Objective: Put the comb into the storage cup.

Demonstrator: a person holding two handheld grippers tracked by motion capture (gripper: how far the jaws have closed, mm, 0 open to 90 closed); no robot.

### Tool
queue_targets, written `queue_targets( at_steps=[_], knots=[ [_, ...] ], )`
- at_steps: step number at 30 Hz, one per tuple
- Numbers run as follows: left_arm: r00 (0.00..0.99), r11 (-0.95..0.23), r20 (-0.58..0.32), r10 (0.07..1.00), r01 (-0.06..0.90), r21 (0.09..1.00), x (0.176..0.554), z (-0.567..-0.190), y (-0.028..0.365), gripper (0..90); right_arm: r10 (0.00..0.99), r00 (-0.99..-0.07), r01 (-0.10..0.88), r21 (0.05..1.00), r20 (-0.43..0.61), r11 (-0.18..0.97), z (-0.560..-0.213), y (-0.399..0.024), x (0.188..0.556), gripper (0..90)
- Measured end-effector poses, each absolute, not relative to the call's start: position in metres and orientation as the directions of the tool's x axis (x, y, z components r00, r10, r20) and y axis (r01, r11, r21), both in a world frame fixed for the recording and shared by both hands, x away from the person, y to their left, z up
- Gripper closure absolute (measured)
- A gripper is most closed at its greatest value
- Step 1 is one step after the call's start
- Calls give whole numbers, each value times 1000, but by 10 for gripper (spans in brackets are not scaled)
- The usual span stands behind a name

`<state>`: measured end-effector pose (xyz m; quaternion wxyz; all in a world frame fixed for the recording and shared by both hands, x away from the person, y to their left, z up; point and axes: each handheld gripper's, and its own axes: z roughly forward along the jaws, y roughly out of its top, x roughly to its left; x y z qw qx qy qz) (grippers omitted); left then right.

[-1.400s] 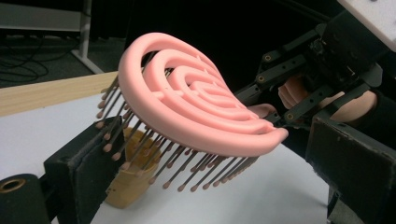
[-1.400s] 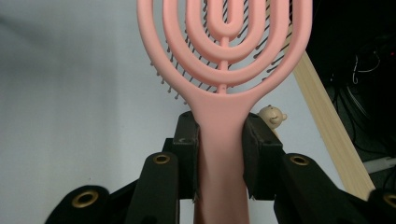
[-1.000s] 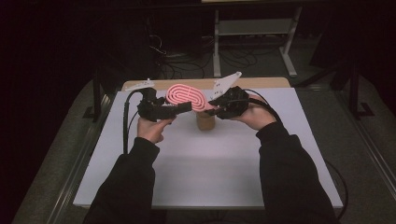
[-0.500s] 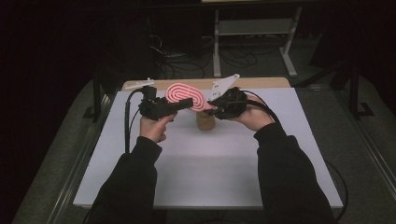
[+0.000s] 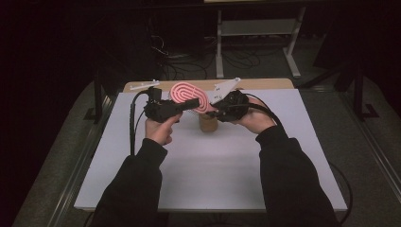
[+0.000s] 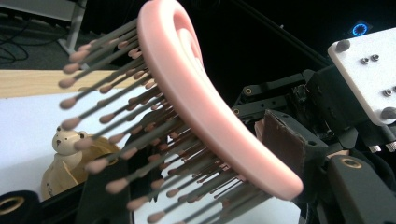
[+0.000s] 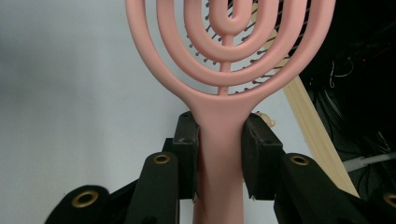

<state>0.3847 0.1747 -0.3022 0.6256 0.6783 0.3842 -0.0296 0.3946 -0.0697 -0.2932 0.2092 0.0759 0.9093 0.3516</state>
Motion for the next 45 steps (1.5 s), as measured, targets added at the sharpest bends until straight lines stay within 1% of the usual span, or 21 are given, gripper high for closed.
queue_targets(
  at_steps=[6,9,10,16,18,21,26,31,32,33,34,38,42,44,45],
  knots=[
    [699,89,-517,494,551,830,384,-302,173,474,315,-891,3,689,-328,725,-297,-70,395,678],
    [695,94,-514,504,547,832,383,-301,172,483,322,-889,8,692,-326,722,-297,-70,395,677],
    [689,101,-516,509,548,830,383,-300,172,511,326,-887,9,694,-327,720,-298,-70,395,676],
    [682,115,-519,515,546,830,382,-298,174,560,346,-888,21,723,-303,690,-301,-70,397,672],
    [683,124,-521,512,541,832,382,-298,177,609,356,-890,29,743,-285,669,-300,-70,397,676],
    [700,96,-500,510,531,842,383,-298,178,630,355,-893,33,745,-278,666,-300,-70,398,686],
    [704,80,-481,522,521,850,383,-298,178,632,361,-893,43,747,-270,663,-304,-68,399,688],
    [705,81,-481,521,520,850,384,-298,180,633,368,-895,56,756,-251,652,-304,-68,400,675],
    [705,80,-479,524,519,851,384,-298,180,633,369,-896,58,756,-249,652,-304,-68,400,664],
    [705,77,-476,526,517,852,384,-298,180,633,368,-899,67,755,-238,652,-305,-68,401,623],
    [708,71,-471,526,516,854,384,-297,179,633,368,-900,72,755,-233,652,-305,-68,402,612],
    [713,64,-463,526,509,858,385,-296,178,633,371,-901,78,757,-225,648,-305,-68,401,608],
    [717,61,-452,530,500,864,385,-295,177,634,378,-900,86,762,-216,642,-305,-70,402,567],
    [719,54,-445,534,496,867,386,-294,176,634,388,-898,98,765,-208,637,-305,-71,403,527],
    [719,51,-442,537,495,868,386,-293,176,636,392,-900,112,764,-193,635,-306,-73,403,481]
  ],
)
